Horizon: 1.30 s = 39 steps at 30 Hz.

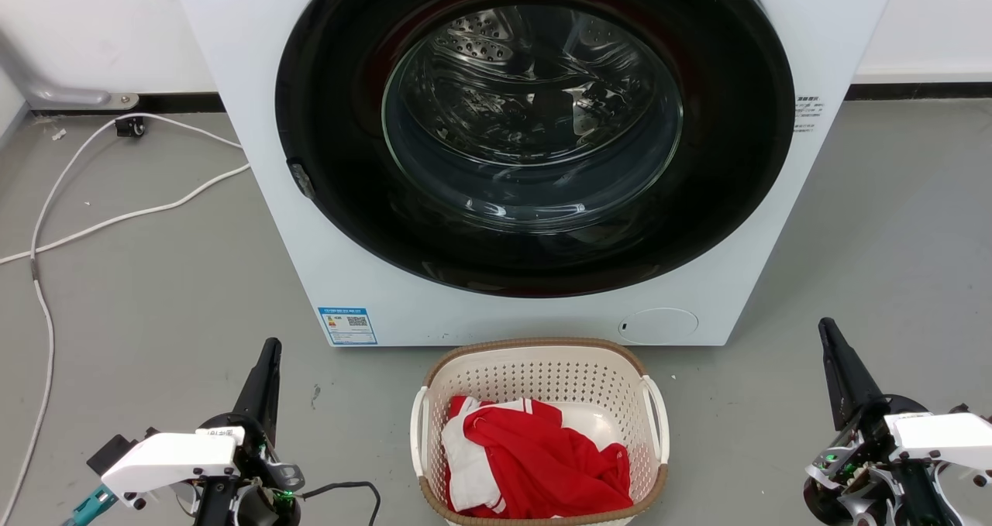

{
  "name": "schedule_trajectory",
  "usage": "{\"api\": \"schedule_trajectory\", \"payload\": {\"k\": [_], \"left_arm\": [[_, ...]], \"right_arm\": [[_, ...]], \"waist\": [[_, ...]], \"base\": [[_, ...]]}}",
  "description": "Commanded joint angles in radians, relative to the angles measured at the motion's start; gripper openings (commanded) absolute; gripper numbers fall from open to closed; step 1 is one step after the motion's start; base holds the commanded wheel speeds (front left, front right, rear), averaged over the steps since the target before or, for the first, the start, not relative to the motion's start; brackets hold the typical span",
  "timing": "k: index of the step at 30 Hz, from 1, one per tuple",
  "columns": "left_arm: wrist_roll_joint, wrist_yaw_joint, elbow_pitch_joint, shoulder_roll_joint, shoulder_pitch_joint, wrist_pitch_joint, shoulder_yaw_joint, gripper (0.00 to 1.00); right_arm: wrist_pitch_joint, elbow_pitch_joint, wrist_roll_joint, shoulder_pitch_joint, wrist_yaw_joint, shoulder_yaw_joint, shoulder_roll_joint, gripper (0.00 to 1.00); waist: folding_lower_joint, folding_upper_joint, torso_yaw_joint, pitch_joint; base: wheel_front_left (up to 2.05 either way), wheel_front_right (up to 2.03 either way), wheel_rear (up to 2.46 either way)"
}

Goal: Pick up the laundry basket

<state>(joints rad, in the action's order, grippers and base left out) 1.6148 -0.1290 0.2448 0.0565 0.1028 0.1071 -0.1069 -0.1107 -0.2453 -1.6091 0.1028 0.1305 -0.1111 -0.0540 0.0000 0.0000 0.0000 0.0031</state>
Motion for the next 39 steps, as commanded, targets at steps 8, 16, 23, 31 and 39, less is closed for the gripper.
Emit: {"api": "schedule_trajectory", "payload": {"k": [8, 16, 23, 31, 39], "left_arm": [[-0.003, -0.003, 0.002, -0.001, 0.009, 0.005, -0.004, 0.0], [-0.004, -0.003, 0.001, -0.002, 0.009, 0.004, -0.004, 0.0], [-0.005, -0.003, 0.001, -0.003, 0.01, 0.005, -0.005, 0.0], [-0.005, -0.003, 0.002, -0.003, 0.01, 0.005, -0.006, 0.0], [-0.006, -0.003, 0.002, -0.003, 0.01, 0.006, -0.006, 0.0]], "right_arm": [[-0.003, -0.001, 0.003, 0.01, 0.0, -0.002, 0.003, 0.0], [-0.003, -0.001, 0.003, 0.011, 0.0, -0.002, 0.003, 0.0], [-0.003, -0.001, 0.004, 0.011, 0.0, -0.002, 0.003, 0.0], [-0.003, -0.001, 0.004, 0.011, 0.0, -0.002, 0.004, 0.0], [-0.003, -0.001, 0.004, 0.011, 0.0, -0.002, 0.004, 0.0]], "waist": [[0.0, 0.0, 0.0, 0.0], [0.0, 0.0, 0.0, 0.0], [0.0, 0.0, 0.0, 0.0], [0.0, 0.0, 0.0, 0.0], [0.0, 0.0, 0.0, 0.0]], "base": [[0.0, 0.0, 0.0], [0.0, 0.0, 0.0], [0.0, 0.0, 0.0], [0.0, 0.0, 0.0], [0.0, 0.0, 0.0]]}}
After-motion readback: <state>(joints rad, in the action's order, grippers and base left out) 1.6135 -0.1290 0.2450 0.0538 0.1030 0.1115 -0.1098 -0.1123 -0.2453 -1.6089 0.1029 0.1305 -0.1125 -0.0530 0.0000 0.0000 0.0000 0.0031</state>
